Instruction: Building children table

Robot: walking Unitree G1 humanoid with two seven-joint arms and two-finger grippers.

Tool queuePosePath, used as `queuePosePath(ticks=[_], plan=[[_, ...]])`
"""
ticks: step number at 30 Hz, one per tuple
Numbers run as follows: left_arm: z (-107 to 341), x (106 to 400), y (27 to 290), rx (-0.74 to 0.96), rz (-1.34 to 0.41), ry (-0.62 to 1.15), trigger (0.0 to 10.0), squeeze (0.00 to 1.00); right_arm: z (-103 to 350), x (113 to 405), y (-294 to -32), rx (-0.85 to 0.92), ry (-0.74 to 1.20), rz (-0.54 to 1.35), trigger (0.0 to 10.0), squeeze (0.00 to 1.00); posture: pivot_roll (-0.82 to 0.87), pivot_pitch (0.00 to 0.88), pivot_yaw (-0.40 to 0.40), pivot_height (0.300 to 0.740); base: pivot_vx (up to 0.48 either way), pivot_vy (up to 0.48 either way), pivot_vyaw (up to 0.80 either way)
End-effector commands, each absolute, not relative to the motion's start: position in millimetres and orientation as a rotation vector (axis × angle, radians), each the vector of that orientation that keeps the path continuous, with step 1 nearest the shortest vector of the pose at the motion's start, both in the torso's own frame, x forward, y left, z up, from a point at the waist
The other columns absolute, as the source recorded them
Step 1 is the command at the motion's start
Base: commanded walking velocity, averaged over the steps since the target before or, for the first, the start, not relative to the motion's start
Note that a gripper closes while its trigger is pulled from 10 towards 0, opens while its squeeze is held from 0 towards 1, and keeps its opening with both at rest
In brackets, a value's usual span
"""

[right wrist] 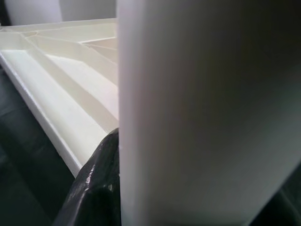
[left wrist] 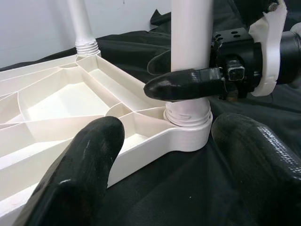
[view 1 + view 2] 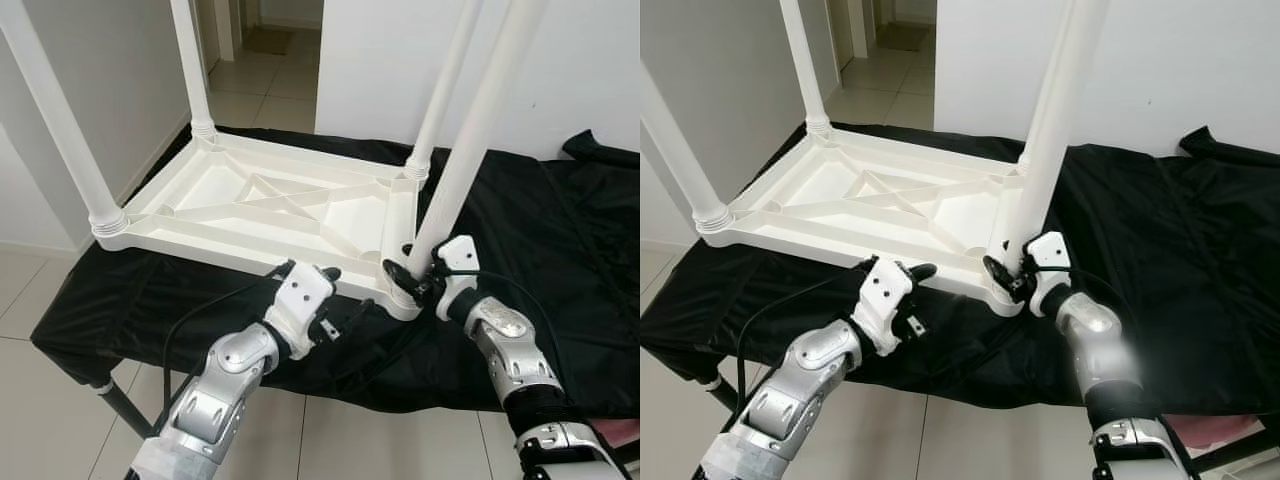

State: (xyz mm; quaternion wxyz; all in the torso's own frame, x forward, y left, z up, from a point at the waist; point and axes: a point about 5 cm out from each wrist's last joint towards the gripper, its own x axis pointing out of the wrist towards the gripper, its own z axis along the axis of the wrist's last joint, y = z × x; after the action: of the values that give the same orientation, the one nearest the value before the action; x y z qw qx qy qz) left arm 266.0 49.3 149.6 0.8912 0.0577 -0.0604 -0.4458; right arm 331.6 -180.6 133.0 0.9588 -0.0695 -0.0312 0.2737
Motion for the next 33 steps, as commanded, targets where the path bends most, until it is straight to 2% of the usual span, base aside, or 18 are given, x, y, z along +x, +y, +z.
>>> queuePosePath(ticks=[1,8,12,13,25,28,32,33], plan=[[149.0,263.7,47.2,0.131,-0.941,-0.12,10.0,0.0,121.1,329.4,-180.2,-0.119,0.0,0.507,10.0,0.0,0.03,0.003,-0.028,0.74,0.0,0.0,0.0],[148.2,263.1,47.4,0.129,-0.947,-0.114,10.0,0.0,118.0,326.1,-172.2,-0.104,0.012,0.421,10.0,0.0,0.02,0.01,-0.023,0.74,0.0,0.0,0.0],[149.0,263.6,48.9,0.131,-0.947,-0.116,10.0,0.0,117.3,321.9,-164.2,-0.083,0.011,0.297,10.0,0.0,0.02,0.023,-0.019,0.74,0.0,0.0,0.0],[148.0,263.0,48.5,0.129,-0.946,-0.112,10.0,0.0,113.4,316.7,-160.3,-0.035,0.028,0.185,10.0,0.0,0.02,0.022,-0.017,0.74,0.0,0.0,0.0],[147.2,261.1,46.8,0.126,-0.956,-0.108,10.0,0.0,108.6,299.5,-137.1,0.074,0.049,-0.13,10.0,0.0,0.01,0.029,-0.018,0.74,0.0,0.0,0.0],[147.1,260.3,46.2,0.122,-0.954,-0.108,10.0,0.0,113.4,296.3,-122.6,0.128,0.036,-0.123,10.0,0.0,0.02,0.029,-0.023,0.74,0.0,0.0,0.0],[146.8,259.6,45.8,0.119,-0.953,-0.106,10.0,0.0,119.4,293.8,-119.5,0.176,0.012,-0.076,10.0,0.0,0.02,0.03,-0.025,0.74,0.0,0.0,0.0],[145.5,258.5,45.9,0.121,-0.956,-0.102,10.0,0.0,125.5,291.4,-122.7,0.193,-0.034,-0.029,10.0,1.0,0.02,0.029,-0.027,0.74,0.0,0.0,0.0]])
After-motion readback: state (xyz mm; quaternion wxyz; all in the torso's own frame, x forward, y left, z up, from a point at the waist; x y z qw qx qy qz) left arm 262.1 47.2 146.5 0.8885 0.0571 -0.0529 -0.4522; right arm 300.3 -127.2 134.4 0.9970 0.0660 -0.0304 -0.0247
